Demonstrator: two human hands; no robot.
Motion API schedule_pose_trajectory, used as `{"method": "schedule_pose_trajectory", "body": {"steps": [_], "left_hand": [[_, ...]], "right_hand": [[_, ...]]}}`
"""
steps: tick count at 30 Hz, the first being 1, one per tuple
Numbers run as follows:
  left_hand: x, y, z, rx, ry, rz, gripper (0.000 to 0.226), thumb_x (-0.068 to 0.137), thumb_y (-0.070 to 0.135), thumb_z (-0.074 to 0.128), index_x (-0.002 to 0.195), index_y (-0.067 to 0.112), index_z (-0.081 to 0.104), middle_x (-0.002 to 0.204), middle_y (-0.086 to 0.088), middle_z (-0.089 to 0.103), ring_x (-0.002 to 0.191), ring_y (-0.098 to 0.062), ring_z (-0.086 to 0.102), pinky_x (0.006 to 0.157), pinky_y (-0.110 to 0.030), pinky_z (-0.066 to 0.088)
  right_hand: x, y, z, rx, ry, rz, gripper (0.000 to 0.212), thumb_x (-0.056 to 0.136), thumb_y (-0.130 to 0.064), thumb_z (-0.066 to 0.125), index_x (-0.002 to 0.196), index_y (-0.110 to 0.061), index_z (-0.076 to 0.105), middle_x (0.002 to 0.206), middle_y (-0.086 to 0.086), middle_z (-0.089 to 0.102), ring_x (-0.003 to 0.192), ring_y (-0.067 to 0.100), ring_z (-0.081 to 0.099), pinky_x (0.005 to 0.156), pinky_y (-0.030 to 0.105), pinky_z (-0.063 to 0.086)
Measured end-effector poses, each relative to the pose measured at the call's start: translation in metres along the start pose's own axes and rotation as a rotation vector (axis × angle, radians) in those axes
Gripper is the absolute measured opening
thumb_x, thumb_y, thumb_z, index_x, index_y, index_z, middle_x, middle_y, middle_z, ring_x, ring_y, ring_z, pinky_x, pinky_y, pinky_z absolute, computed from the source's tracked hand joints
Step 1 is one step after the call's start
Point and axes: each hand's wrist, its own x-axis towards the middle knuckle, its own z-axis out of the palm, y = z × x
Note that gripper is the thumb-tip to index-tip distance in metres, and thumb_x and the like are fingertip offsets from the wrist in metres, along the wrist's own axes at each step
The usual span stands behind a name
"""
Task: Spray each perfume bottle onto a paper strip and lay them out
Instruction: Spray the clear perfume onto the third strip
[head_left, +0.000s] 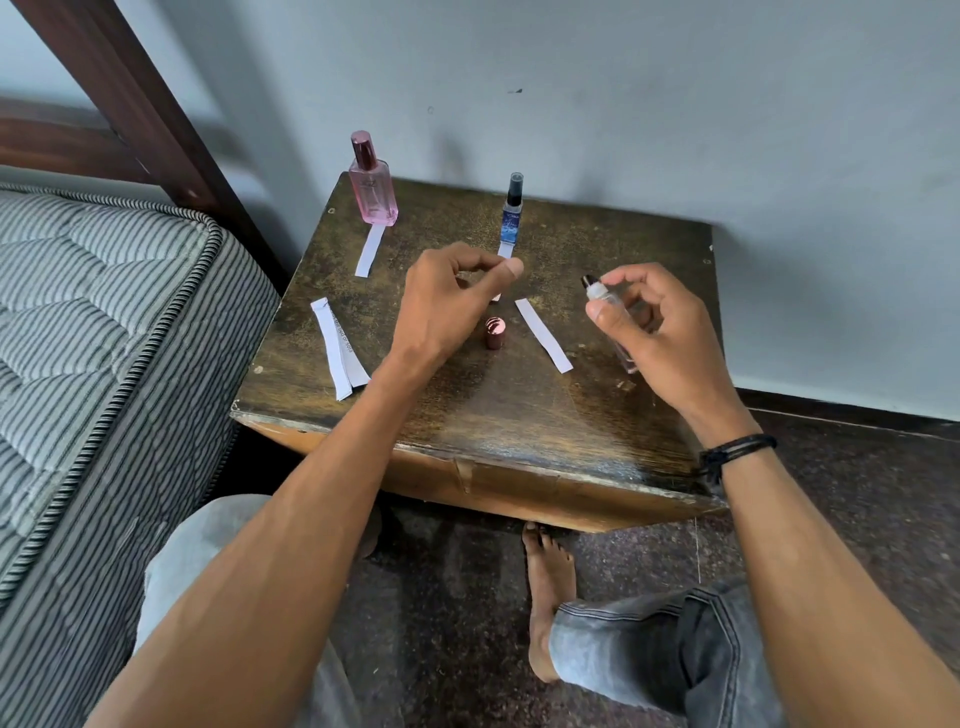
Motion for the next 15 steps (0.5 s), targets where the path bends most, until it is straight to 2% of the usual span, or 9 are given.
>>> {"method": "schedule_pose_trajectory", "body": {"steps": [1,2,4,6,8,11,13,15], "left_hand": [[0.0,0.0,-0.005,-0.005,-0.057,0.013,0.023,0.084,0.045,0.078,0.091,0.024,0.078,0.094,0.011,0.074,0.087,-0.006,0.069,0.082,-0.03,0.054],[0.001,0.001,-0.012,0.018,-0.14,0.038,0.023,0.082,0.044,0.08,0.094,0.024,0.078,0.098,0.012,0.073,0.091,-0.004,0.067,0.083,-0.026,0.053],[0.001,0.001,-0.024,0.177,-0.316,0.126,0.028,0.079,0.038,0.083,0.103,0.024,0.078,0.11,0.012,0.066,0.096,0.006,0.06,0.08,-0.006,0.042],[0.0,-0.004,-0.032,0.286,-0.407,0.196,0.034,0.077,0.029,0.086,0.109,0.022,0.076,0.116,0.008,0.061,0.097,0.005,0.059,0.076,0.0,0.041],[-0.002,-0.013,-0.034,0.307,-0.422,0.225,0.032,0.078,0.022,0.086,0.108,0.023,0.077,0.112,0.006,0.061,0.093,-0.002,0.063,0.074,-0.001,0.042],[-0.002,-0.019,-0.032,0.333,-0.412,0.233,0.028,0.081,0.018,0.083,0.108,0.023,0.077,0.101,0.009,0.064,0.086,-0.008,0.063,0.074,-0.012,0.043],[-0.001,-0.015,-0.036,0.221,-0.376,0.182,0.027,0.082,0.017,0.082,0.108,0.021,0.077,0.097,0.011,0.069,0.085,-0.005,0.065,0.077,-0.016,0.048],[0.0,-0.009,-0.043,-0.02,-0.32,0.099,0.027,0.084,0.017,0.081,0.111,0.018,0.076,0.099,0.007,0.076,0.09,-0.006,0.07,0.083,-0.02,0.053]], "right_hand": [[0.001,-0.003,0.001,0.046,0.008,0.002,0.017,0.096,-0.036,0.07,0.111,-0.033,0.063,0.101,-0.007,0.069,0.081,0.005,0.056,0.071,0.011,0.042],[0.003,-0.006,0.003,0.092,0.013,0.005,0.016,0.097,-0.033,0.069,0.111,-0.032,0.063,0.099,-0.008,0.066,0.08,0.004,0.053,0.071,0.01,0.042],[0.005,-0.009,0.006,0.178,0.017,0.007,0.015,0.097,-0.028,0.068,0.112,-0.029,0.065,0.098,-0.007,0.063,0.082,0.004,0.051,0.073,0.012,0.043],[0.007,-0.011,0.009,0.249,0.023,0.009,0.018,0.097,-0.028,0.069,0.115,-0.027,0.066,0.101,-0.003,0.063,0.087,0.008,0.053,0.076,0.018,0.046],[0.008,-0.015,0.013,0.328,0.03,0.007,0.021,0.094,-0.032,0.07,0.114,-0.028,0.066,0.103,-0.002,0.065,0.089,0.012,0.055,0.078,0.022,0.048],[0.008,-0.021,0.019,0.432,0.007,0.003,0.025,0.089,-0.034,0.071,0.113,-0.032,0.065,0.105,-0.002,0.066,0.089,0.012,0.058,0.082,0.028,0.051],[0.007,-0.022,0.025,0.429,-0.029,0.005,0.027,0.089,-0.031,0.071,0.115,-0.032,0.063,0.104,-0.006,0.065,0.088,0.007,0.058,0.083,0.027,0.05],[0.006,-0.024,0.032,0.407,-0.072,0.018,0.028,0.09,-0.025,0.072,0.116,-0.029,0.062,0.104,-0.006,0.066,0.088,0.005,0.059,0.082,0.025,0.051]]}}
